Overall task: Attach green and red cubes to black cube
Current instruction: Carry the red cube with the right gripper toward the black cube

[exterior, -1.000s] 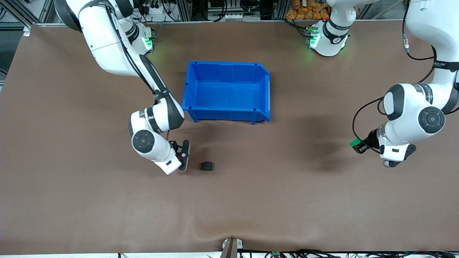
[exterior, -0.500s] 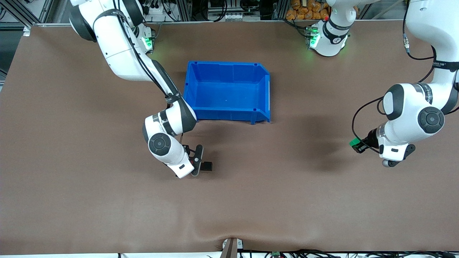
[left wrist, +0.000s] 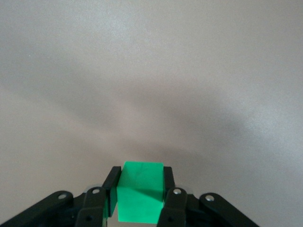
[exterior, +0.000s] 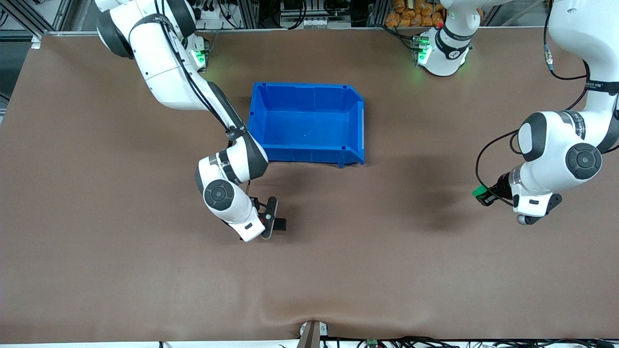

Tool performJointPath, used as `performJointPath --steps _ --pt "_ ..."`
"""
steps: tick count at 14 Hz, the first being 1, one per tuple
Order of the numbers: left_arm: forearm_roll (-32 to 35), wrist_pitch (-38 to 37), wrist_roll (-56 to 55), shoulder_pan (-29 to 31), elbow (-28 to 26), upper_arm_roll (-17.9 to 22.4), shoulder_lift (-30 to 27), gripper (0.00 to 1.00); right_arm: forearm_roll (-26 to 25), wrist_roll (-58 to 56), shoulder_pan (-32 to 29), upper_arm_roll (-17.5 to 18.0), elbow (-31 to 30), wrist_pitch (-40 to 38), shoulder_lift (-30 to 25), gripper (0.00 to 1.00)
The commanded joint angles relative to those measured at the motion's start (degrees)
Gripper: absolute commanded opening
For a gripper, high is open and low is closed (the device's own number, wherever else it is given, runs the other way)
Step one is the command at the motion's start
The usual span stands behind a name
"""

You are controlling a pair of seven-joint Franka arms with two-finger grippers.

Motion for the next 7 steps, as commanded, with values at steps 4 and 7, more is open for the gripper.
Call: performJointPath --steps 4,7 --pt "-0.6 -1.4 0.3 0.3 0.0 -0.2 -1.0 0.00 0.6 1.9 1.4 -0.4 5.1 -1.1 3.4 0.00" --pt "-0.6 -1.4 0.3 0.4 0.0 -0.2 -1.0 0.00 0.5 2.8 2.1 -0.4 5.1 -0.6 3.8 0.00"
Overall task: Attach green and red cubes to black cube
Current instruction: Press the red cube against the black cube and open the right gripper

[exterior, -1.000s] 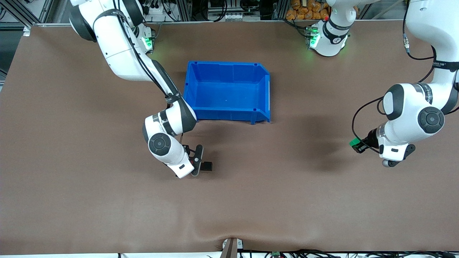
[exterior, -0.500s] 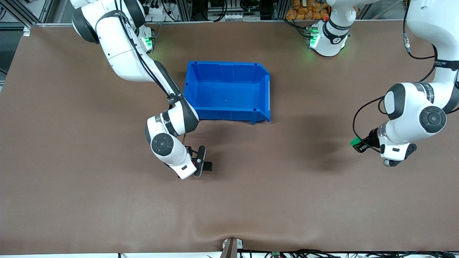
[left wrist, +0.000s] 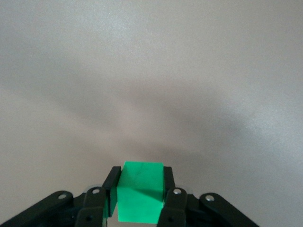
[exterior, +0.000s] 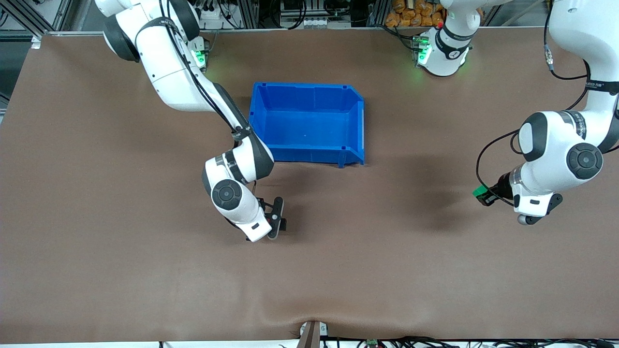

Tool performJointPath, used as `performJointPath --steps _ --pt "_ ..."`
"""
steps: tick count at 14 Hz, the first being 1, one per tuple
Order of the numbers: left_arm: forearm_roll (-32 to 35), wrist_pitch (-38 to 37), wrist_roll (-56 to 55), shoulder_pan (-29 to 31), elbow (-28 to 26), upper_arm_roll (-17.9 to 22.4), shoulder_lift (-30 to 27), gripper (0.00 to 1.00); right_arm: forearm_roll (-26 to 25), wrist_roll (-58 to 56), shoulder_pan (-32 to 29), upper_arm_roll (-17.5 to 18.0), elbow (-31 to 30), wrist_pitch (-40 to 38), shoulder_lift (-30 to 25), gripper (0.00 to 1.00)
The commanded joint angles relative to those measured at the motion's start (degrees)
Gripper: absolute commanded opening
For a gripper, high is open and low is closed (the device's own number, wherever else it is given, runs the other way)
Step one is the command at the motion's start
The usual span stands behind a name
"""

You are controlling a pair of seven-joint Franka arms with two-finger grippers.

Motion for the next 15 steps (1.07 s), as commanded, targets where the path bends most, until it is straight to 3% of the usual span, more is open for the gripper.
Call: performJointPath --steps 1,3,4,5,6,13,15 --pt "-0.6 -1.2 0.3 0.3 0.0 -0.2 -1.0 0.00 0.5 2.4 1.5 -0.4 2.4 -0.6 1.7 0.00" --pt "-0.6 -1.3 0.4 0.3 0.0 -0.2 -1.0 0.00 0.5 5.0 3.4 -0.4 2.4 -0.6 1.9 0.00" --pt "-0.6 -1.3 0.4 0.3 0.0 -0.2 -1.1 0.00 0.5 6.7 4.6 -0.4 2.4 -0.5 2.2 0.11" --pt "-0.6 -1.3 0.3 0.3 0.0 -0.2 -1.2 0.00 0.5 8.7 5.2 -0.4 2.4 -0.3 2.4 0.48" --pt "-0.6 -1.4 0.3 0.3 0.0 -0.2 -1.6 0.00 0.4 10.3 6.0 -0.4 2.4 0.1 2.5 0.99" --pt "-0.6 -4.9 -0.4 0.3 0.3 -0.2 -3.6 0.00 -2.4 10.1 5.5 -0.9 2.0 -1.1 -0.1 1.00" --pt "-0.6 -5.5 -0.7 -0.4 2.5 -0.3 -3.1 0.00 -4.2 9.9 4.8 -1.0 2.1 -5.3 -1.7 1.00"
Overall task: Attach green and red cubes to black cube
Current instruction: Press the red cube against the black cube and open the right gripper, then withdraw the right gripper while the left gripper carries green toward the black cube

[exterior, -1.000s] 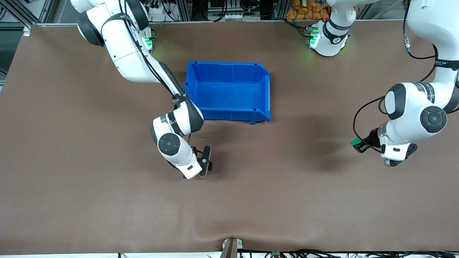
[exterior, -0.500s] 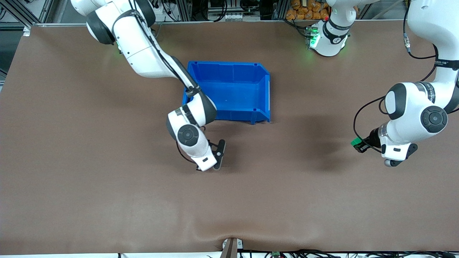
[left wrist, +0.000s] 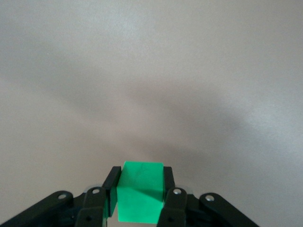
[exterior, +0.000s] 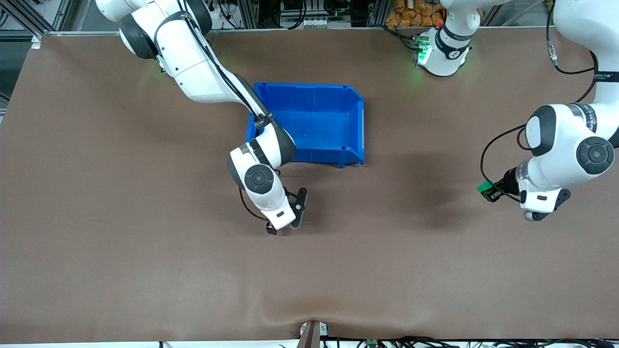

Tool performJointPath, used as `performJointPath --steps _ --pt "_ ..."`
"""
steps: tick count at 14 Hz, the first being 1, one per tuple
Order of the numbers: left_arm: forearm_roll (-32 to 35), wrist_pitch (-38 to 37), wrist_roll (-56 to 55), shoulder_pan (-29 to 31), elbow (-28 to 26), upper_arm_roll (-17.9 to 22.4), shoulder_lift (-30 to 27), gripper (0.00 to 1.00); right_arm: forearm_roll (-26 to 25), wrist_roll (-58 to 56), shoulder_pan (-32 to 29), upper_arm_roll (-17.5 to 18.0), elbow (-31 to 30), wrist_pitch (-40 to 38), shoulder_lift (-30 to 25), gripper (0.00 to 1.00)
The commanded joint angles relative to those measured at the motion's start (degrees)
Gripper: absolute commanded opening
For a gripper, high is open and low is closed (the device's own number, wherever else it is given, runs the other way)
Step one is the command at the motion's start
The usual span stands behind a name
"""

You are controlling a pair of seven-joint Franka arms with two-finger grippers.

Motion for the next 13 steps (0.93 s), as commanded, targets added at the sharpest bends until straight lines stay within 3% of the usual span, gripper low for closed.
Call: performJointPath --steps 1,4,7,10,13 --pt "-0.6 -2.6 -0.9 -1.5 2.8 -0.8 0.0 0.00 -2.5 -0.2 -1.7 0.3 0.2 -5.0 -2.7 1.00" --pt "-0.6 -3.1 -6.8 -6.8 5.6 -1.6 2.2 0.00 -2.6 0.0 -5.4 0.3 -0.3 -8.5 -6.6 1.00" --pt "-0.5 -3.1 -14.1 -12.9 12.2 -1.5 7.6 0.00 -1.8 0.3 -10.0 -1.1 0.0 -13.8 -10.6 1.00" --pt "-0.6 -3.1 -19.5 -17.7 18.2 -1.5 12.1 0.00 -1.3 2.3 -17.8 -1.5 0.0 -20.6 -14.2 1.00" --pt "-0.6 -3.1 -26.9 -20.5 23.1 -1.6 16.4 0.00 -2.1 3.1 -25.4 -2.2 -0.8 -22.1 -19.7 1.00"
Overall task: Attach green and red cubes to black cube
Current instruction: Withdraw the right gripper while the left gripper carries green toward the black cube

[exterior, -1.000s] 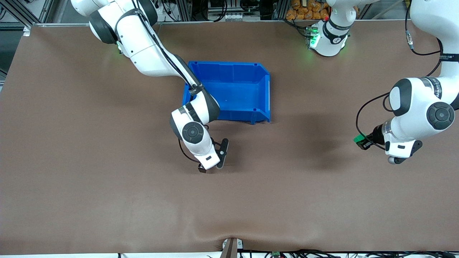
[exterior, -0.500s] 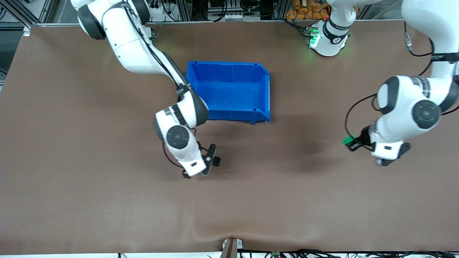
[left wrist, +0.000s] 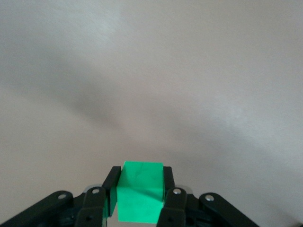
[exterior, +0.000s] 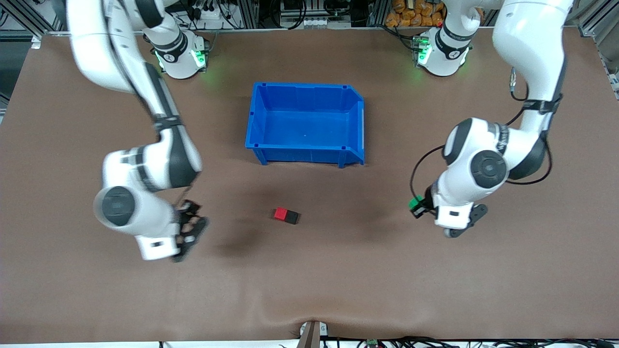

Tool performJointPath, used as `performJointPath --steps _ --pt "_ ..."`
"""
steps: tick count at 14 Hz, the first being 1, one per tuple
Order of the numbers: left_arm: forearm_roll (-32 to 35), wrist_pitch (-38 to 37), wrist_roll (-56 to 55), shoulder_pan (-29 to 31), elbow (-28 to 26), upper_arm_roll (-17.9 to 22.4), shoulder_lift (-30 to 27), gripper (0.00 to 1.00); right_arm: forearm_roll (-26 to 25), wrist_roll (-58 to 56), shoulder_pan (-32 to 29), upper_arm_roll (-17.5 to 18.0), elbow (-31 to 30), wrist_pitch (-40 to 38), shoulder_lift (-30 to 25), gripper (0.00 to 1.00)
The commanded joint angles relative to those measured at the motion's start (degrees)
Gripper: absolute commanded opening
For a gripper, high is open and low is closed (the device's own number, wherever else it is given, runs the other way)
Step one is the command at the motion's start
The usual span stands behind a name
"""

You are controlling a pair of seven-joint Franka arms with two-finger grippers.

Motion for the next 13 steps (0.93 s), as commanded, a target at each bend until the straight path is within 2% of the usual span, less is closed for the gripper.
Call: performJointPath --steps 1,5,6,9,13 --pt "-0.5 -1.6 -6.9 -2.8 7.5 0.3 5.2 0.00 -0.5 1.6 -7.2 0.7 -2.5 -2.7 -6.6 1.00" --pt "-3.3 -1.4 -19.3 -8.6 15.3 0.3 11.7 0.00 -0.4 2.0 -15.0 0.4 -5.4 -5.3 -15.3 1.00" --pt "-3.4 -1.4 -22.5 -10.6 18.1 0.6 13.8 0.00 -0.6 4.3 -15.2 0.2 -5.8 -7.2 -17.3 1.00" --pt "-3.5 0.0 -27.2 -13.3 21.5 0.4 17.2 0.00 -1.7 22.8 -14.6 0.2 -8.9 -15.1 -22.5 1.00" --pt "-3.5 4.2 -35.4 -17.8 28.4 0.7 24.3 0.00 -1.7 26.0 -16.4 0.3 -22.2 -13.8 -34.3 1.00"
